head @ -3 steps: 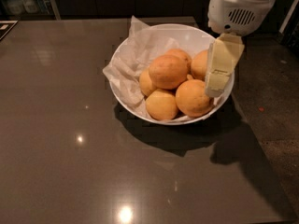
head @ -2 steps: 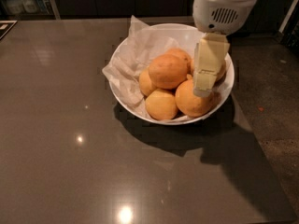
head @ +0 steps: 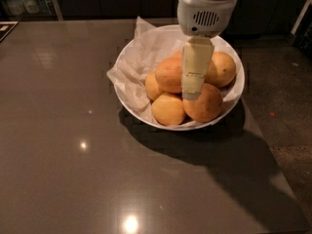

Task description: Pick orange from white bowl

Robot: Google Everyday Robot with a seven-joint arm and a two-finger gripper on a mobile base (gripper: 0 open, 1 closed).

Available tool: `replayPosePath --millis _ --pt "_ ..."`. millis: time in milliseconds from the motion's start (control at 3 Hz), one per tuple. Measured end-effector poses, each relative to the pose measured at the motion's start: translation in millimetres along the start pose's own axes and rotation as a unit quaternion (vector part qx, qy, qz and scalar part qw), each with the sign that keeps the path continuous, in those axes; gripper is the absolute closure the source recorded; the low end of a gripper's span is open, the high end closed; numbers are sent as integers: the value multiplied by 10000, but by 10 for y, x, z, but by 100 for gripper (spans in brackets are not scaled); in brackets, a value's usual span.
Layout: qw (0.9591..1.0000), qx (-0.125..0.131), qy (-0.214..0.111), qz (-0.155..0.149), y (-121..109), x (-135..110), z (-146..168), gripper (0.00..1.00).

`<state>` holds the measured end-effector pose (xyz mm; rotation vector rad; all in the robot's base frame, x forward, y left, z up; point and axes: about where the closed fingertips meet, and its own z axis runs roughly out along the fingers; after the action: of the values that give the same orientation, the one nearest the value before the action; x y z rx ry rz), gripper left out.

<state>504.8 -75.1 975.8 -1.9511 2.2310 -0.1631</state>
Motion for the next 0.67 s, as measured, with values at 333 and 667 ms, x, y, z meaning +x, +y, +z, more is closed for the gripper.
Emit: replayPosePath --millis 333,667 --pt "9999 -98 -26 -40 -16 -115 63 0" --pt "9998 -204 -56 -40 -28 -202 125 9"
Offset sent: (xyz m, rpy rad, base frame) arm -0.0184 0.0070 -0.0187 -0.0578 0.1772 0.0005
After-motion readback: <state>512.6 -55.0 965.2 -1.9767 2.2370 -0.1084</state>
